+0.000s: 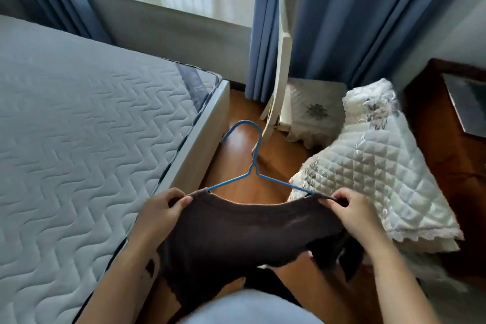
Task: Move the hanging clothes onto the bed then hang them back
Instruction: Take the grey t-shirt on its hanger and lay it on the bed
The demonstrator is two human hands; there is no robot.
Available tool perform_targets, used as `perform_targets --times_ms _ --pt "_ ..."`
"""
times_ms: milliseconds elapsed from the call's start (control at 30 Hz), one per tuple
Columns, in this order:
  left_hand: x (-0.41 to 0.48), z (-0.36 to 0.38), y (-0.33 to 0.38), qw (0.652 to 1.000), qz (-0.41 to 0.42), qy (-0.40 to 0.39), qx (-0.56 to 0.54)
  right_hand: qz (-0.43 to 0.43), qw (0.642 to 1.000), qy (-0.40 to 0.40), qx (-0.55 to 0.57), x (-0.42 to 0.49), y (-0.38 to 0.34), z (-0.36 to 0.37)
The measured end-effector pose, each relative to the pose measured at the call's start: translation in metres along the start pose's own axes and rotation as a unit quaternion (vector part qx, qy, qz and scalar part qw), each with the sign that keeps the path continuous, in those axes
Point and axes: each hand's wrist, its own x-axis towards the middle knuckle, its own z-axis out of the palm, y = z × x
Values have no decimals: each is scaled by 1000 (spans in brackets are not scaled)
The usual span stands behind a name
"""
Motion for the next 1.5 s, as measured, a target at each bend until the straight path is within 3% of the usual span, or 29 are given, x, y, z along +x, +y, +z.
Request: perform_targets --times_ms 167,400,800,1067,1300,1500 --pt "74 -11 33 997 -41 67 -8 -59 998 -28 -19 124 -55 -11" --pt "173 -32 9 972 -161 152 -76 -181 973 -107 -94 275 -165 43" --pt "373 -85 5 966 -208 140 -66 -250 948 -126 -154 480 -325 105" --pt "494 -87 26 931 -277 204 -119 -331 929 -115 -119 621 -390 144" --pt "577 -89 55 903 -327 258 -109 -371 904 -185 -107 731 -456 171" --pt "593 -76 34 856 -410 299 -97 -397 883 -230 -104 765 -489 219"
